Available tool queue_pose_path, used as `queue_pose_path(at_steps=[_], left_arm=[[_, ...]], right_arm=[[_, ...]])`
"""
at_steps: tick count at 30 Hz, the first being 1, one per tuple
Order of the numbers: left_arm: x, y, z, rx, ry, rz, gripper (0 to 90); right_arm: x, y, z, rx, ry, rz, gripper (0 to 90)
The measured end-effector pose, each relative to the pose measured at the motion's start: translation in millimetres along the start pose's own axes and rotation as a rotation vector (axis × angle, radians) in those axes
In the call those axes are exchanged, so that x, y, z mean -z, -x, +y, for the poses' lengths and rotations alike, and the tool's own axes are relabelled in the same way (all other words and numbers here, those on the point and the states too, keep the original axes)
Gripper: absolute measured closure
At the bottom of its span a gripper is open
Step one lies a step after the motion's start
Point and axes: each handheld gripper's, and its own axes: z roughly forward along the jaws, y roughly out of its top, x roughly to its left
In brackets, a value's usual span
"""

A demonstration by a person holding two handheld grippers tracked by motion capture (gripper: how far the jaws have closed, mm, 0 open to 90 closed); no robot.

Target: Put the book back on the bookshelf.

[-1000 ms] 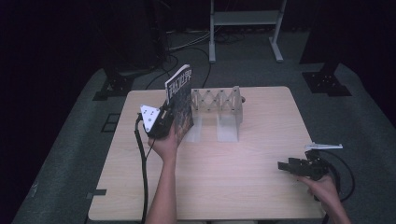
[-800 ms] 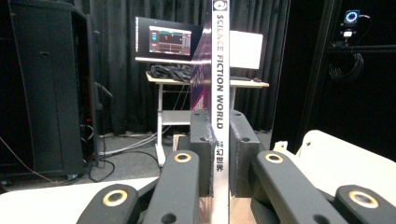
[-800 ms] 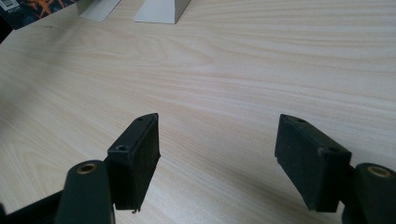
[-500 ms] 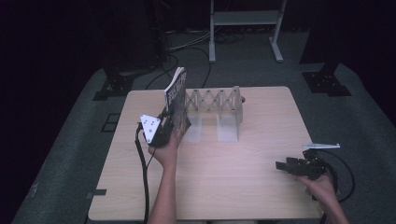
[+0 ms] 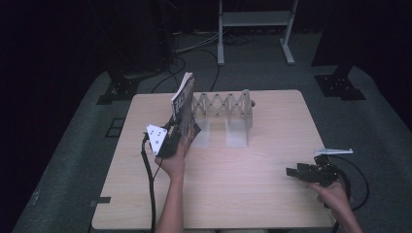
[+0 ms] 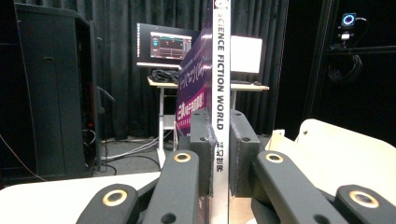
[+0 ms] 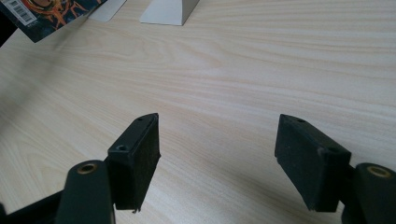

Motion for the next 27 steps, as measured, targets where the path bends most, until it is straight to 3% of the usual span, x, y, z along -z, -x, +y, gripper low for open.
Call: queue_pose_path(at_steps=[17,27], left_arm=[[9.3,2.0,-9.1,-0.022,0.034,0.013,82.1],[16.6,1.5,-12.8,-0.039,0.029,0.015,81.8]], right_arm=[[-1.3,-2.0,1.7,0.002,-0.004,0.003,30.5],[-3.1,-4.4,3.5,0.009,-0.003,0.005,30.5]])
